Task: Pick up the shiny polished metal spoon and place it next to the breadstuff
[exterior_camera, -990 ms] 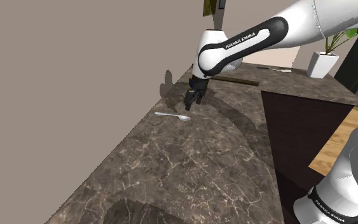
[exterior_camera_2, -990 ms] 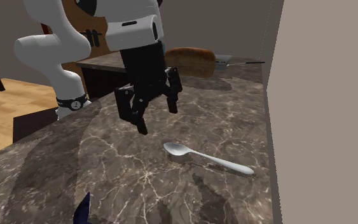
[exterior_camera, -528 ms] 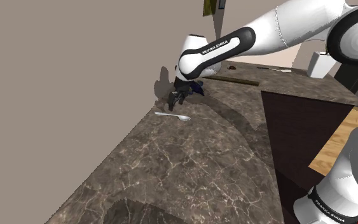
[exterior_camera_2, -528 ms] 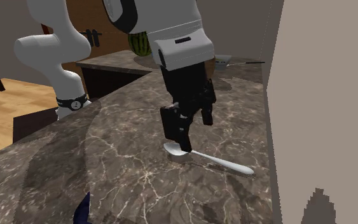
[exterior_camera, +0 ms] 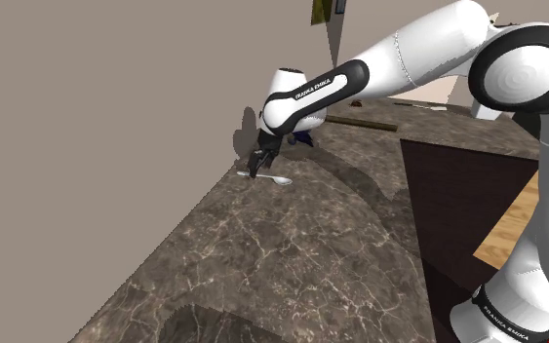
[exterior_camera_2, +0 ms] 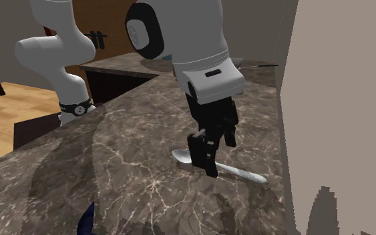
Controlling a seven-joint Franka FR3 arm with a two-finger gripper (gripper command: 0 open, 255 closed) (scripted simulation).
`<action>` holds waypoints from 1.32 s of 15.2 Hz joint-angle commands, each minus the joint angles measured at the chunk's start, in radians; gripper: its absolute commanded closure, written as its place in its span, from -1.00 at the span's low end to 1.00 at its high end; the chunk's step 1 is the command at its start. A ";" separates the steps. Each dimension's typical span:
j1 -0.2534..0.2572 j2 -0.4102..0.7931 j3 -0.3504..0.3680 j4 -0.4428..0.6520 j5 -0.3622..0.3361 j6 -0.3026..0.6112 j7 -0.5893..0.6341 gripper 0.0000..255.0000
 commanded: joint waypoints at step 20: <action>0.002 0.000 0.000 0.006 -0.002 -0.005 0.004 1.00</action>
